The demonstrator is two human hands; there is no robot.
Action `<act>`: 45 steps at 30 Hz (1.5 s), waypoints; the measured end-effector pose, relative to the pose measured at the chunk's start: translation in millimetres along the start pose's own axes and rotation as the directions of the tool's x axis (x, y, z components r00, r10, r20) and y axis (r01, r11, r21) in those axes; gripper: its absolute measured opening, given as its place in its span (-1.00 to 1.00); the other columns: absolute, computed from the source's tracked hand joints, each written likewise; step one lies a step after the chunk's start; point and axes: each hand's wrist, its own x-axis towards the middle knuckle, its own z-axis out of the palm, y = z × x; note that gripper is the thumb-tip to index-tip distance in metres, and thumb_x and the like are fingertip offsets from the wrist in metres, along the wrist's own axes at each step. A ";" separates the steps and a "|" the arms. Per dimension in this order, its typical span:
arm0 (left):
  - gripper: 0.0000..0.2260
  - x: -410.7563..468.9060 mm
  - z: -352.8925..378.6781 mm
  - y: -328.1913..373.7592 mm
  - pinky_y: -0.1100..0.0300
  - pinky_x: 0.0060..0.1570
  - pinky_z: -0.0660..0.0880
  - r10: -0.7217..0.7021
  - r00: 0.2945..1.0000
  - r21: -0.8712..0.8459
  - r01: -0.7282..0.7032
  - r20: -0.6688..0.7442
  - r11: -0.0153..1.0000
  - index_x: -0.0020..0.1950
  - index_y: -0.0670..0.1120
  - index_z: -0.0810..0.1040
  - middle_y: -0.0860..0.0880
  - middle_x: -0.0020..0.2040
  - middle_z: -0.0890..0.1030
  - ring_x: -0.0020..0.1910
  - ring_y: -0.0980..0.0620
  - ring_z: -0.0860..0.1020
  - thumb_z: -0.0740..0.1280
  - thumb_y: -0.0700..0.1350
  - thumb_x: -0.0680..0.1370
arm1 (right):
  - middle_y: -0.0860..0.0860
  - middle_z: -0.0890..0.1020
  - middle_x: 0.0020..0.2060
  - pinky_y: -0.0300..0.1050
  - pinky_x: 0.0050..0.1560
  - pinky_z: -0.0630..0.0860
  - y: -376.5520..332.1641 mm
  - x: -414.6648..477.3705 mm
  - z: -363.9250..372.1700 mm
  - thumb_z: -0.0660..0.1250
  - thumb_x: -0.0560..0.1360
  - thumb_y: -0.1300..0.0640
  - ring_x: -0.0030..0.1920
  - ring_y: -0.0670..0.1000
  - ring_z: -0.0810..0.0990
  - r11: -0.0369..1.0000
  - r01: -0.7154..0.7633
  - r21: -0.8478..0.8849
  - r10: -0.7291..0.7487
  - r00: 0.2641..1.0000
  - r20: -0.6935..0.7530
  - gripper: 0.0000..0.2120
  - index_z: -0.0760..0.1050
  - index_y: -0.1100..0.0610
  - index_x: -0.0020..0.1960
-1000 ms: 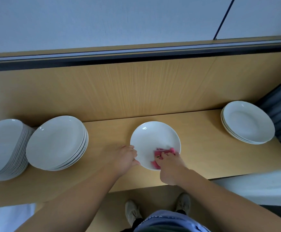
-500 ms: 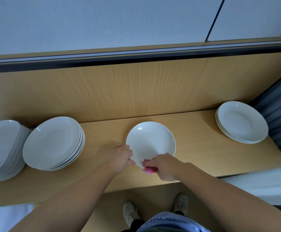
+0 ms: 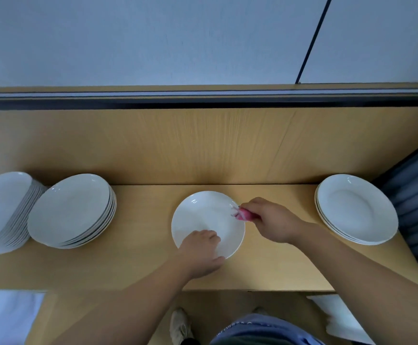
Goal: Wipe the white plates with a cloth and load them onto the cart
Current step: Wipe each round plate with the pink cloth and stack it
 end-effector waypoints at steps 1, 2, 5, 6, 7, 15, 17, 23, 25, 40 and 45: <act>-0.58 5.2 2.3 9.4 0.02 0.24 0.34 -0.019 1.000 0.019 0.019 0.005 1.000 0.25 -0.06 0.42 -0.01 0.27 0.46 0.22 -0.04 0.42 0.12 0.18 0.54 | -0.14 0.45 0.07 -0.04 0.04 0.51 4.1 1.0 -1.9 0.13 0.63 0.08 0.01 0.03 0.55 1.000 0.000 -0.005 0.000 1.000 -0.003 -0.73 0.45 -0.15 0.25; -0.57 10.4 5.1 17.3 -0.02 0.26 0.32 -0.043 0.999 0.038 0.043 0.004 0.998 0.26 -0.06 0.40 -0.02 0.29 0.43 0.25 -0.05 0.41 0.12 0.18 0.53 | -0.14 0.43 0.07 -0.04 0.04 0.51 7.1 1.5 -3.6 0.13 0.62 0.09 0.00 0.04 0.55 1.000 0.001 -0.012 -0.001 1.000 -0.004 -0.72 0.44 -0.14 0.27; -0.57 22.5 13.6 33.0 -0.11 0.29 0.32 -0.139 0.990 0.066 0.138 0.011 0.988 0.35 -0.07 0.33 -0.06 0.35 0.36 0.29 -0.10 0.36 0.16 0.11 0.55 | -0.13 0.42 0.07 -0.01 0.05 0.51 13.8 1.5 -7.5 0.13 0.62 0.09 -0.01 0.08 0.55 1.000 0.011 -0.024 -0.011 1.000 -0.005 -0.70 0.42 -0.15 0.30; -0.57 25.1 15.5 36.4 -0.11 0.28 0.33 -0.158 0.987 0.078 0.156 0.025 0.985 0.38 -0.09 0.32 -0.08 0.38 0.33 0.31 -0.12 0.35 0.18 0.07 0.56 | -0.12 0.42 0.08 -0.01 0.06 0.50 15.7 1.3 -9.1 0.13 0.62 0.10 -0.01 0.08 0.55 1.000 0.015 -0.027 -0.015 1.000 -0.004 -0.69 0.41 -0.15 0.31; -0.58 26.9 17.3 39.4 -0.12 0.28 0.34 -0.170 0.985 0.095 0.165 0.042 0.982 0.40 -0.11 0.31 -0.10 0.41 0.29 0.33 -0.14 0.33 0.19 0.01 0.57 | -0.11 0.43 0.10 -0.02 0.07 0.50 17.9 1.4 -10.3 0.13 0.62 0.10 0.00 0.08 0.55 0.999 0.017 -0.030 -0.017 1.000 -0.002 -0.67 0.40 -0.14 0.33; -0.51 24.0 21.7 51.9 -0.15 0.38 0.28 -0.201 0.971 0.188 0.175 0.129 0.966 0.53 -0.25 0.12 -0.21 0.56 0.01 0.51 -0.25 0.11 0.16 -0.23 0.62 | -0.10 0.44 0.15 0.02 0.06 0.50 27.7 0.3 -19.5 0.12 0.60 0.14 0.01 0.11 0.55 0.998 0.044 -0.049 -0.045 0.999 -0.028 -0.64 0.39 -0.11 0.36; -0.50 20.1 17.1 51.3 -0.14 0.37 0.31 -0.200 0.971 0.163 0.177 0.132 0.971 0.53 -0.25 0.12 -0.21 0.56 0.03 0.51 -0.23 0.14 0.17 -0.26 0.60 | -0.09 0.45 0.14 0.01 0.06 0.50 27.9 0.8 -25.2 0.13 0.61 0.13 0.03 0.10 0.56 0.998 0.056 -0.042 -0.059 0.997 -0.059 -0.65 0.40 -0.10 0.35; -0.61 11.6 -39.3 51.8 0.01 -0.13 0.46 -0.203 0.975 0.154 0.188 0.086 0.970 0.32 -0.22 0.37 -0.19 0.19 0.49 0.05 -0.18 0.56 0.18 -0.39 0.49 | -0.13 0.46 0.09 -0.06 0.10 0.51 21.0 5.0 -48.3 0.15 0.62 0.13 0.05 -0.03 0.56 0.993 0.111 0.026 -0.106 0.983 -0.147 -0.67 0.45 -0.16 0.31; -0.62 11.0 -58.5 48.4 0.03 -0.24 0.38 -0.244 0.968 0.179 0.232 0.051 0.956 0.28 -0.21 0.35 -0.18 0.12 0.50 -0.02 -0.19 0.57 0.17 -0.40 0.47 | -0.15 0.46 0.08 -0.03 0.09 0.52 19.7 6.8 -54.7 0.15 0.61 0.14 0.05 -0.02 0.56 0.990 0.137 0.025 -0.131 0.978 -0.163 -0.66 0.45 -0.20 0.28; -0.80 15.0 -130.2 39.3 0.14 -0.28 0.28 -0.351 0.891 -0.297 0.266 -0.286 0.917 0.07 -0.08 0.41 0.03 -0.19 0.47 -0.22 0.03 0.45 0.10 0.02 0.66 | -0.04 0.47 0.07 0.09 0.05 0.53 6.3 19.2 -104.0 0.17 0.57 0.22 0.03 0.07 0.56 0.979 0.204 -0.001 -0.195 0.936 -0.294 -0.60 0.44 -0.14 0.32; -0.77 16.5 -121.3 37.0 0.15 -0.31 0.36 -0.396 0.876 -0.411 0.265 -0.277 0.872 0.10 -0.10 0.45 -0.01 -0.17 0.53 -0.21 0.03 0.49 0.11 0.03 0.66 | -0.05 0.46 0.09 0.05 0.06 0.53 4.6 17.2 -99.9 0.17 0.58 0.21 0.04 0.06 0.56 0.981 0.191 -0.017 -0.188 0.939 -0.287 -0.61 0.43 -0.12 0.33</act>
